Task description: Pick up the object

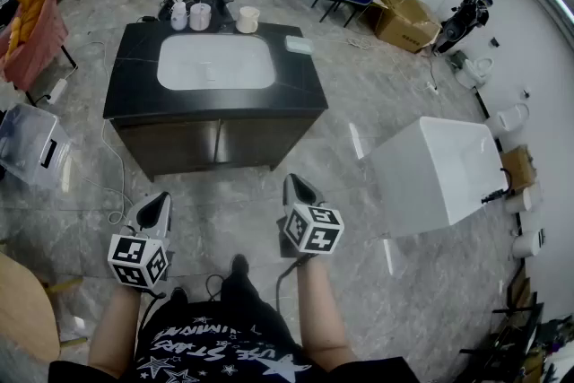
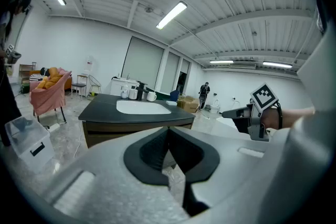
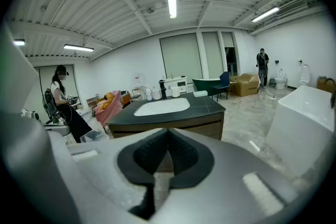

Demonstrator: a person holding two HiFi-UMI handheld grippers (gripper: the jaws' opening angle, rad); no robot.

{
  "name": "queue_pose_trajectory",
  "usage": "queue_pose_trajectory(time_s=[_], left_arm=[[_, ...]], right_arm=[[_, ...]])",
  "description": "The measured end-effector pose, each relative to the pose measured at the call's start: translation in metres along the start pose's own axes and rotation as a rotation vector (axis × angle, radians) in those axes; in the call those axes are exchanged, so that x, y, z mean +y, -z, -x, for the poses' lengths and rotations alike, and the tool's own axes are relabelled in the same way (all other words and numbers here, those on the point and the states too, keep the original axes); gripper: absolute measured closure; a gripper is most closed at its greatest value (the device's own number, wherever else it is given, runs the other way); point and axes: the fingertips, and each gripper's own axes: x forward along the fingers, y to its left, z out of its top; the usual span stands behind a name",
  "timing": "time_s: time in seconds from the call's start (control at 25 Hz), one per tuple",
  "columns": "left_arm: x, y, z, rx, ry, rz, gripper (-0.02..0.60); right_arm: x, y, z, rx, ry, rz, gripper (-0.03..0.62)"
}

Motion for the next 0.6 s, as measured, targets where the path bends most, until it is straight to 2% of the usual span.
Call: queue_pose_trajectory(time_s=[0.32,0.6], left_arm=[[0.021,0.021,0.041,0.017,0.019,-0.006,0.572],[0.022,0.027,0.041,0.025,0.01,0.003,0.572]], right_arm=[[0.029,0.027,0.025,0.0,0.039,-0.016,0.589],[0.027,0.028,0.027,0.002,0.033,-0.007,0.589]])
